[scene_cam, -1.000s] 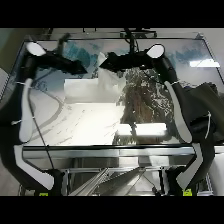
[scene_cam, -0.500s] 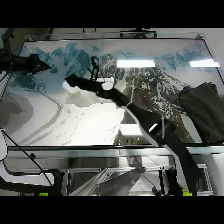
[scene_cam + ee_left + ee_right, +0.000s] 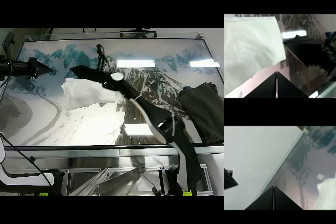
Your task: Fold the shirts.
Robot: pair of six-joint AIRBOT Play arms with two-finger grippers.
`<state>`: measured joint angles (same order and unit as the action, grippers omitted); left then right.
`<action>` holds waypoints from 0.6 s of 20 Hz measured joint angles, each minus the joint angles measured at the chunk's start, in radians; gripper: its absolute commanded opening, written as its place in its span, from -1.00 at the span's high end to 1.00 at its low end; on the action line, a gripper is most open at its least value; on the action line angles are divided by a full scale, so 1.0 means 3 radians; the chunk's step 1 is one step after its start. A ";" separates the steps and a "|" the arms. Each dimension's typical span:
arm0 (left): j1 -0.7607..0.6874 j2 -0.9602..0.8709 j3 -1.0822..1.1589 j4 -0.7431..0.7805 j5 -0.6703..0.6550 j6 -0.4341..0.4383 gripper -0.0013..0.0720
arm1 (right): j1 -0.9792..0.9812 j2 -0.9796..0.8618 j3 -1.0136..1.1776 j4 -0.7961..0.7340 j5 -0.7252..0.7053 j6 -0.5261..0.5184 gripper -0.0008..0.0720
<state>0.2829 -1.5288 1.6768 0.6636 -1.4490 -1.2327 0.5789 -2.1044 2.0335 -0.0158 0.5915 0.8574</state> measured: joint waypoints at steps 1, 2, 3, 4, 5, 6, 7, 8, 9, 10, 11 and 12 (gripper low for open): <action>0.0001 0.0024 -0.0003 -0.0011 -0.0022 0.0009 0.97 | -0.0154 0.0095 -0.0001 -0.0532 0.0292 0.0458 -0.20; 0.0003 0.0055 -0.0006 -0.0022 -0.0036 0.0009 0.97 | -0.0303 0.0168 -0.0004 -0.1022 0.0572 0.0844 -0.60; 0.0003 0.0083 -0.0009 -0.0025 -0.0046 0.0009 0.97 | -0.0468 0.0219 -0.0008 -0.1513 0.0890 0.1204 -0.60; 0.0003 0.0116 -0.0010 -0.0028 -0.0053 0.0010 0.97 | -0.0627 0.0248 -0.0011 -0.1911 0.1188 0.1516 -0.60; 0.0004 0.0145 -0.0010 -0.0031 -0.0066 0.0010 0.97 | -0.0765 0.0259 -0.0011 -0.2191 0.1411 0.1740 -0.60; 0.0004 0.0168 -0.0010 -0.0033 -0.0070 0.0011 0.97 | -0.0888 0.0253 -0.0011 -0.2394 0.1584 0.1915 -0.61; 0.0004 0.0184 -0.0010 -0.0033 -0.0075 0.0011 0.97 | -0.0993 0.0221 -0.0011 -0.2548 0.1724 0.2056 -0.62; 0.0003 0.0197 -0.0010 -0.0031 -0.0088 0.0013 0.97 | -0.1068 0.0177 -0.0011 -0.2658 0.1817 0.2152 -0.63; 0.0003 0.0205 -0.0010 -0.0025 -0.0098 0.0017 0.97 | -0.1124 0.0118 -0.0011 -0.2742 0.1887 0.2207 -0.72; 0.0004 0.0210 -0.0010 -0.0022 -0.0107 0.0023 0.97 | -0.1160 0.0055 -0.0011 -0.2792 0.1933 0.2238 -0.82; 0.0004 0.0215 -0.0010 -0.0010 -0.0112 0.0037 0.97 | -0.1183 -0.0020 -0.0011 -0.2842 0.1975 0.2266 -0.82; 0.0004 0.0217 -0.0010 -0.0010 -0.0122 0.0050 0.97 | -0.1199 -0.0103 -0.0011 -0.2869 0.2007 0.2285 -0.82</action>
<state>0.2840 -1.4635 1.6737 0.6605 -1.4857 -1.2179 0.2192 -2.1353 2.0300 -0.8764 1.1934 1.5429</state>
